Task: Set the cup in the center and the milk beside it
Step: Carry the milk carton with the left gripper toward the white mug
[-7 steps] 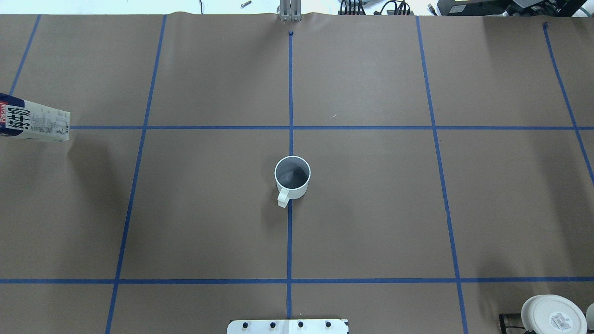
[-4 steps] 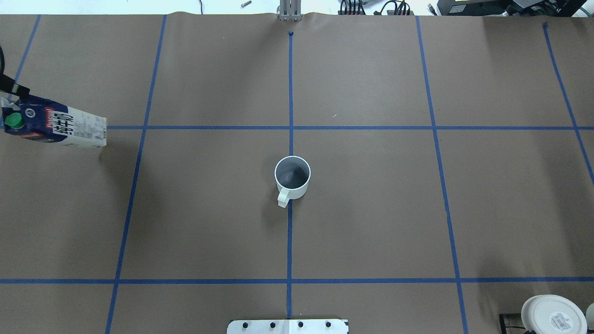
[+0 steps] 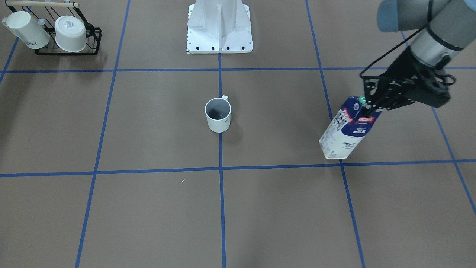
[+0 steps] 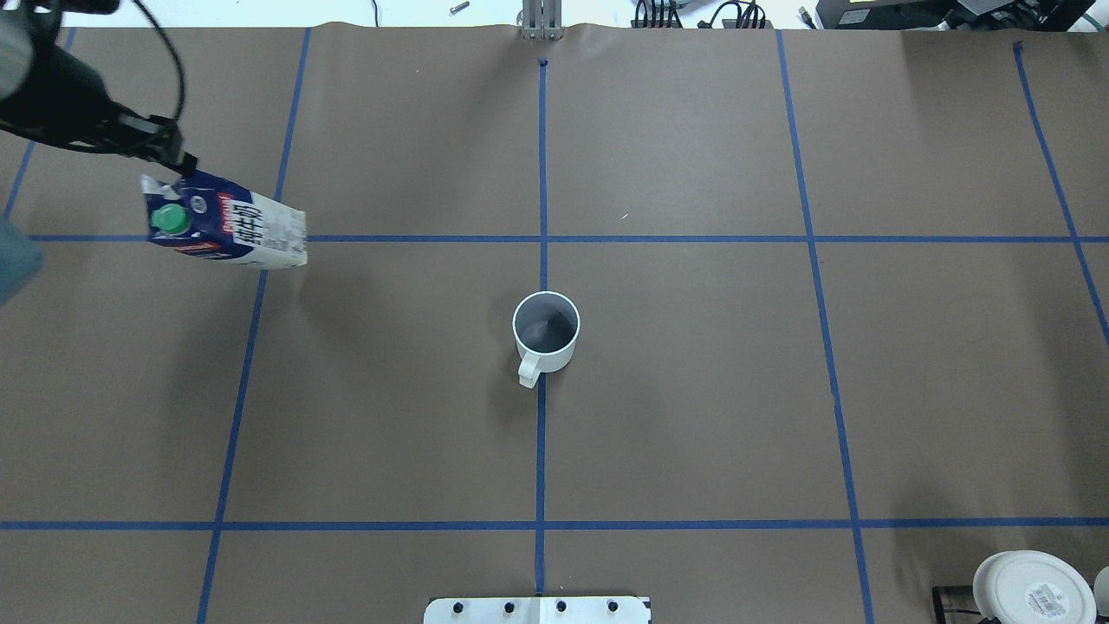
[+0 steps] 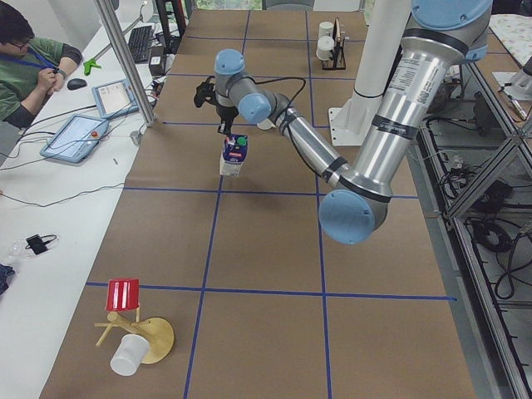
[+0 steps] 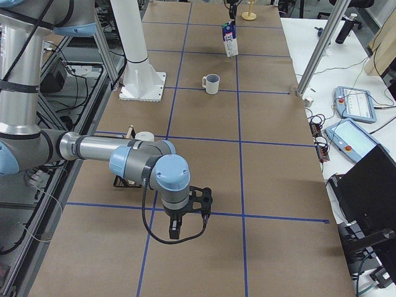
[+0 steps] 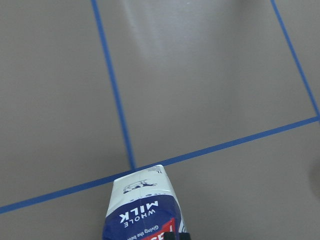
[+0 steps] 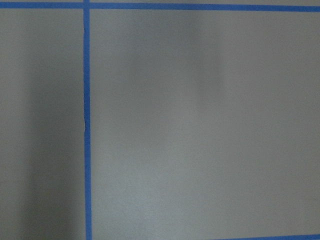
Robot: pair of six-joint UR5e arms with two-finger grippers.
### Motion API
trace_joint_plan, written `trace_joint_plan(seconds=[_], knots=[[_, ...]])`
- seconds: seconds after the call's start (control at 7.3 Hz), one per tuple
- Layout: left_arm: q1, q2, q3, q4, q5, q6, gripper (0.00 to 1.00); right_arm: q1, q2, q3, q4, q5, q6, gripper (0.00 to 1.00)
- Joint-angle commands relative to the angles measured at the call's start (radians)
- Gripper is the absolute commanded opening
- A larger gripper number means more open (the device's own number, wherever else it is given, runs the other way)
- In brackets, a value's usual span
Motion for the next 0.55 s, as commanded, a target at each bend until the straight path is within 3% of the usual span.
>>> trace_joint_plan(seconds=[0.0, 0.41], knots=[[0.176, -0.19, 0.051, 0.101, 0.126, -0.158, 0.0, 0.009, -0.012, -0.012, 0.0, -0.047, 0.001, 1.0], [0.234, -0.223, 0.05, 0.104, 0.137, -0.206, 0.0, 0.009, -0.009, -0.023, 0.002, -0.041, 0.001, 1.0]])
